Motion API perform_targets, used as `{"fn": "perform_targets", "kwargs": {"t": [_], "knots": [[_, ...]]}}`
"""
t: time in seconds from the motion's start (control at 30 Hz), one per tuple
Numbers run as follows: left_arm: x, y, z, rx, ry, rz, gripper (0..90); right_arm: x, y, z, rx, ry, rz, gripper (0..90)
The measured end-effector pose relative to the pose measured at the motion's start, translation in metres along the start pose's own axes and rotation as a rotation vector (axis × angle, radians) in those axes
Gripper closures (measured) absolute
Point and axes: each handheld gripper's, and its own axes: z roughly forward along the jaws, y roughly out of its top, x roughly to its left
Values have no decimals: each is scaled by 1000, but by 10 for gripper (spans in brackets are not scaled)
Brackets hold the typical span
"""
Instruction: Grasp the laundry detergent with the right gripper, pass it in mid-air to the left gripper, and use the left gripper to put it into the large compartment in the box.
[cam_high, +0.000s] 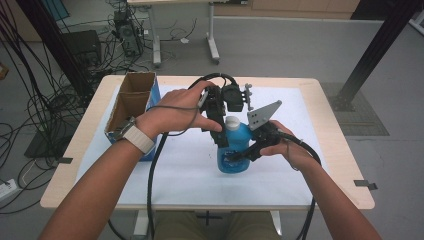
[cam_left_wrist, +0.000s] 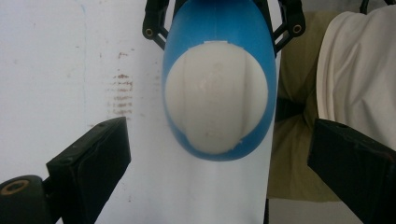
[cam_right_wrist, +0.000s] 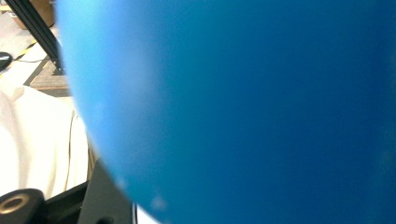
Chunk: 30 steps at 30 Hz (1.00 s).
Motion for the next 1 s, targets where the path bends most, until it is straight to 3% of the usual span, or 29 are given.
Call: {"fn": "perform_targets", "kwargs": {"t": [1.0], "knots": [[-1,0,0,-3,-1,4,64,-1,0,0,3,0,8,439]]}}
